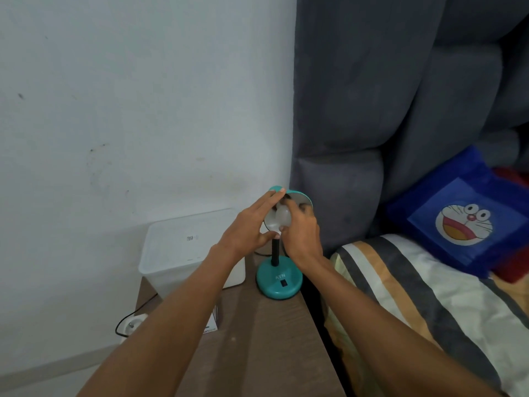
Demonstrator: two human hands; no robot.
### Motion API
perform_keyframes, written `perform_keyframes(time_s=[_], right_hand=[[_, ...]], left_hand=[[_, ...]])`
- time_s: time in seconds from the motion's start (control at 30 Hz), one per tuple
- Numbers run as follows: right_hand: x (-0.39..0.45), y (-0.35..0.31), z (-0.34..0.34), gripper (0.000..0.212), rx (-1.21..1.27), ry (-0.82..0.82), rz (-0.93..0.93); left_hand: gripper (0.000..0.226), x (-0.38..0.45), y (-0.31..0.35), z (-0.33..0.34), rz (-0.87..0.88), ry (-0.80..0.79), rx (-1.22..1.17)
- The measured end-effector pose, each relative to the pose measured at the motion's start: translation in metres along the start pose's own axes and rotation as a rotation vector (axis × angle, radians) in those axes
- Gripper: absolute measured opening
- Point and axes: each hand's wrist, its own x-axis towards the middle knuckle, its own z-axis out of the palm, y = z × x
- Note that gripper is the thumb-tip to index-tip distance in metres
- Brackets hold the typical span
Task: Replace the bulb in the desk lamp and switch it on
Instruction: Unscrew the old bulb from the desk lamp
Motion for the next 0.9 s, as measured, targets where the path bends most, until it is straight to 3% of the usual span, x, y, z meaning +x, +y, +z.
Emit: perform_keyframes(time_s=[0.23,0.4,0.8,0.9], right_hand=[[0.0051,-0.0002,0.0018,0.051,0.132,0.028,0.076],[0.0017,-0.0007,0.0042,0.062,0.117,0.089,0.108],[0.0066,-0.0058,0.0080,0.041,0.252,0.109,0.152],[0.0044,-0.0059,0.0090,0.052,0.202,0.114,0.165]], left_hand=[[0.107,-0.0013,-0.0005,-0.0001,0.000,0.016,0.001],[0.108,-0.0026,0.0007,-0.0009,-0.009,0.015,-0.016],[0.106,-0.0024,0.0019,0.0002,-0.018,0.018,0.000],[0.104,-0.0028,0.0026,0.0011,-0.015,0.024,0.000]])
